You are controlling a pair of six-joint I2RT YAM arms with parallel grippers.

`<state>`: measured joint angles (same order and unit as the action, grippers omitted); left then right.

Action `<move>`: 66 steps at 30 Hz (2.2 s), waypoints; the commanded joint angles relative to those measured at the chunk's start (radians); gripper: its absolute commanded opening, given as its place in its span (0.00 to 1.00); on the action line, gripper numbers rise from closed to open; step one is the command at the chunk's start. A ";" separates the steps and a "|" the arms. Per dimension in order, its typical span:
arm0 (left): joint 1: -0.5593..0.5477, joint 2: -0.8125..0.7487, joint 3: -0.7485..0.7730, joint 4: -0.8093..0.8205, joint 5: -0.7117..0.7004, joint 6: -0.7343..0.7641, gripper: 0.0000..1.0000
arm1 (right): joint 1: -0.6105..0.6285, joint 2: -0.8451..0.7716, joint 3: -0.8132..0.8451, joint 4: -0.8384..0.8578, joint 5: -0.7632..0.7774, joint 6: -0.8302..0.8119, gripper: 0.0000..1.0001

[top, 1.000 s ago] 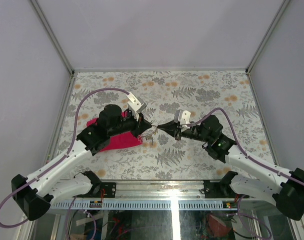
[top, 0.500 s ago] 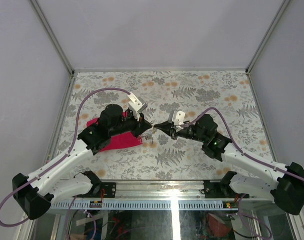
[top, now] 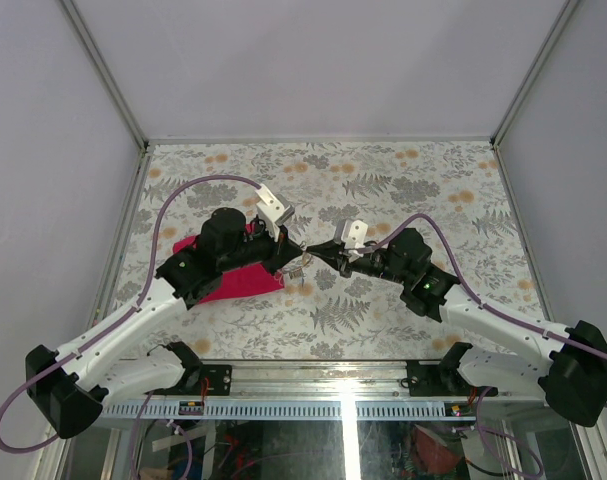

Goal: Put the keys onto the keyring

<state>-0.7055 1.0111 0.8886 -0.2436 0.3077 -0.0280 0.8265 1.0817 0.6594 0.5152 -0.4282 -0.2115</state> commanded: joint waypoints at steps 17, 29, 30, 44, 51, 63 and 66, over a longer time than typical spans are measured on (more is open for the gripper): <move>0.005 0.005 0.047 0.015 -0.005 0.010 0.00 | 0.010 -0.011 0.057 0.070 0.042 -0.015 0.00; 0.006 0.015 0.050 0.010 0.003 0.013 0.00 | 0.011 -0.002 0.060 0.082 0.064 -0.006 0.00; 0.006 0.014 0.050 0.009 0.003 0.013 0.00 | 0.011 -0.001 0.060 0.082 0.065 -0.004 0.00; 0.005 0.019 0.053 0.009 0.015 0.014 0.00 | 0.010 0.001 0.068 0.087 0.121 -0.001 0.00; 0.006 0.025 0.056 0.003 0.025 0.016 0.00 | 0.010 -0.002 0.068 0.095 0.151 0.003 0.00; 0.006 0.023 0.056 0.003 0.030 0.019 0.00 | 0.011 -0.011 0.072 0.036 0.180 -0.015 0.00; 0.006 0.022 0.056 0.003 0.044 0.022 0.00 | 0.010 -0.006 0.087 -0.004 0.190 -0.012 0.00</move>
<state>-0.7055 1.0389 0.9073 -0.2470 0.3164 -0.0246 0.8322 1.0821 0.6838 0.5045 -0.2836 -0.2108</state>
